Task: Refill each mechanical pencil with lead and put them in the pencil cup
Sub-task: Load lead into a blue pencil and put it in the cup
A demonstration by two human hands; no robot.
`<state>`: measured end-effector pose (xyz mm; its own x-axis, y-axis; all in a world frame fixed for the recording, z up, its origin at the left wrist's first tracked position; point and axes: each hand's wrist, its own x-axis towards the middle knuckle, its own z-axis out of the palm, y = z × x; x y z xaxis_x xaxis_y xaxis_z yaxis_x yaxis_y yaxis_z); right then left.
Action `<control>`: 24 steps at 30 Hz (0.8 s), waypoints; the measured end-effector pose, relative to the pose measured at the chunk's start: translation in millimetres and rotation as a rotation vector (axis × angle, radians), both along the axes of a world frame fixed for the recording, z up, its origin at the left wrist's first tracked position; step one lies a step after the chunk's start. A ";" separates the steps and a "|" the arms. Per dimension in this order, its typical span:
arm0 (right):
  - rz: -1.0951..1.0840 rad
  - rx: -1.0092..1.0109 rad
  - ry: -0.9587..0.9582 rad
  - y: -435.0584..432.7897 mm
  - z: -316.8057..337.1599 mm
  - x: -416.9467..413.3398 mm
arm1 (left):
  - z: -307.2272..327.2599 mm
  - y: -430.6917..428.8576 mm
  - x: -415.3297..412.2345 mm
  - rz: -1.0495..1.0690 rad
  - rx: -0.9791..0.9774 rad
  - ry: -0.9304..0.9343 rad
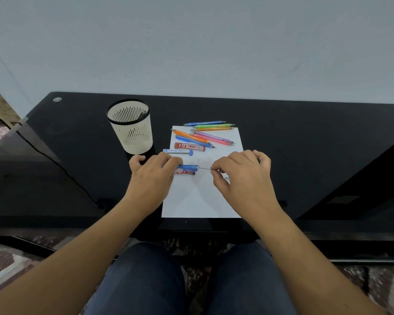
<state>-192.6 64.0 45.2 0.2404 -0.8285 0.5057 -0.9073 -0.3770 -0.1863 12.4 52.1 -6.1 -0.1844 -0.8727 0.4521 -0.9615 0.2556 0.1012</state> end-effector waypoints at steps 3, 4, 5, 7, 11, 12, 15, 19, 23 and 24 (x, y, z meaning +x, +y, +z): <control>-0.006 0.004 0.024 -0.7 0.1 -0.1 | 0.9 0.5 0.5 0.005 0.009 -0.008; -0.011 0.008 0.033 -0.7 -0.2 0.1 | 1.6 0.8 0.4 0.008 0.017 -0.007; -0.017 0.014 0.042 -0.7 -0.4 0.5 | 2.0 0.9 0.4 0.011 0.025 -0.006; -0.028 0.026 0.055 -0.7 -0.8 1.0 | 2.2 1.4 0.1 0.008 0.022 -0.011; -0.048 0.050 0.067 -0.4 -1.0 1.3 | 0.7 1.6 0.0 0.003 -0.005 -0.033; -0.052 0.052 0.072 -0.3 -1.1 1.3 | 0.7 1.7 0.0 0.003 -0.008 -0.034; -0.058 0.077 0.090 -0.8 -1.0 0.8 | 1.7 2.4 -0.8 0.003 -0.022 -0.023; -0.046 0.122 0.103 -0.6 0.0 0.5 | 2.9 2.9 -3.0 -0.003 -0.031 -0.022; -0.036 0.142 0.092 -0.4 0.4 2.8 | 1.9 2.9 -4.6 -0.003 0.000 -0.032; -0.041 0.124 0.076 -0.1 0.1 2.8 | 1.3 2.9 -4.7 -0.004 0.003 -0.031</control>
